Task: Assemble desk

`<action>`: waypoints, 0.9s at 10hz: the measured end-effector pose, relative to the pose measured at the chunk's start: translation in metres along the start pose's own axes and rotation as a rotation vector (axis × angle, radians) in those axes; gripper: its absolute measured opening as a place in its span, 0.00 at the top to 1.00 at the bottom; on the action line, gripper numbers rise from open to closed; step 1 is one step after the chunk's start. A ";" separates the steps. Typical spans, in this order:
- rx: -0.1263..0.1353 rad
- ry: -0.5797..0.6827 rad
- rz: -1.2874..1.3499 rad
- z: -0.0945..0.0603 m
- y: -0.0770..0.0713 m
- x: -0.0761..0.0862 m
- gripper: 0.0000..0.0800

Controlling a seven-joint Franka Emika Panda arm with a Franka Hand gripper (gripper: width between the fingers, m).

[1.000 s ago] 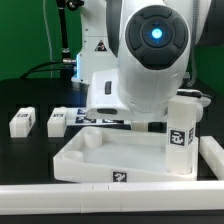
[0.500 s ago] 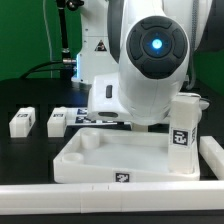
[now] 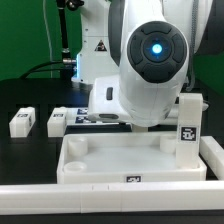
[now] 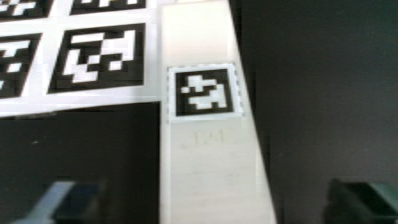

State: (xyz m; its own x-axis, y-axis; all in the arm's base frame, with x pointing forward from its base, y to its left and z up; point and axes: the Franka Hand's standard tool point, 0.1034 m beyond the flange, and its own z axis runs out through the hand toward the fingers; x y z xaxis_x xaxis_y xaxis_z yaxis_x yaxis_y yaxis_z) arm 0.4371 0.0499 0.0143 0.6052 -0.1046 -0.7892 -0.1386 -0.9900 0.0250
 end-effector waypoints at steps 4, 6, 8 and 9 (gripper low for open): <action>0.001 0.000 0.000 0.000 0.000 0.000 0.64; 0.001 0.000 0.000 0.000 0.001 0.000 0.64; 0.001 0.000 0.000 0.000 0.001 0.000 0.64; 0.002 -0.011 0.002 -0.003 0.002 -0.003 0.64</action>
Offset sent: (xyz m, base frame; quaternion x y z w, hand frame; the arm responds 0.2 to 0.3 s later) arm 0.0000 0.0000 0.0000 0.0000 0.0000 0.0000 1.0000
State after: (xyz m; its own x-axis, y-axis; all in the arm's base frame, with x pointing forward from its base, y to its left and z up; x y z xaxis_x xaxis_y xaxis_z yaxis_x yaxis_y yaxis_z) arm 0.4371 0.0484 0.0182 0.5966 -0.1052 -0.7956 -0.1411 -0.9897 0.0250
